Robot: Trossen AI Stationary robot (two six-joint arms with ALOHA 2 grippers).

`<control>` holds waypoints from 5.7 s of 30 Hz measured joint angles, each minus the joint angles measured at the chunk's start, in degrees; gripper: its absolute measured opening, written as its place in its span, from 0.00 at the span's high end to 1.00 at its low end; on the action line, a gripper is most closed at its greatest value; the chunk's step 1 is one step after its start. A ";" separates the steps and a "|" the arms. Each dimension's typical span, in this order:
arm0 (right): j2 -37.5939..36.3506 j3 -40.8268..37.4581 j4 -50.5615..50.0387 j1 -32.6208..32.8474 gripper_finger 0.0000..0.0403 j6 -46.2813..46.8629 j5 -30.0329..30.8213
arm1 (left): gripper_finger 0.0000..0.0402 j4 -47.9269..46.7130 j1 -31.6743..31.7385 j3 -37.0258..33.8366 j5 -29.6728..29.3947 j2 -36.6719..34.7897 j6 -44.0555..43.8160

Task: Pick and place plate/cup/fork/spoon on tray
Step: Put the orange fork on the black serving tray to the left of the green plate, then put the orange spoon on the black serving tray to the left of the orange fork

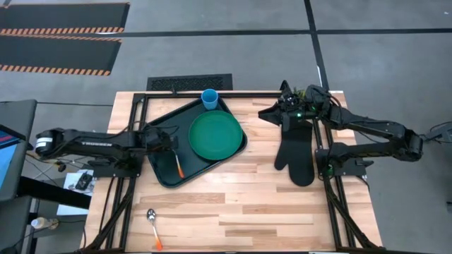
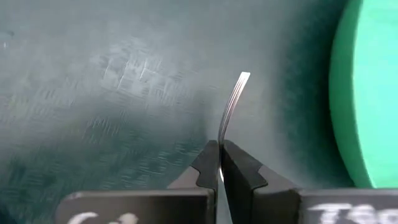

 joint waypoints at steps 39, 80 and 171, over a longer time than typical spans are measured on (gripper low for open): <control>-0.02 0.00 -1.15 0.00 0.60 -0.91 -0.02 | 0.70 -0.40 0.00 0.00 -1.94 1.84 -8.65; 0.00 0.00 -2.79 0.02 0.62 -1.39 -0.02 | 0.95 16.58 -0.11 -8.48 -3.34 1.80 -12.65; -0.02 0.00 -7.45 0.28 0.62 -2.86 0.18 | 0.86 -21.22 -63.39 45.16 28.44 53.29 -55.95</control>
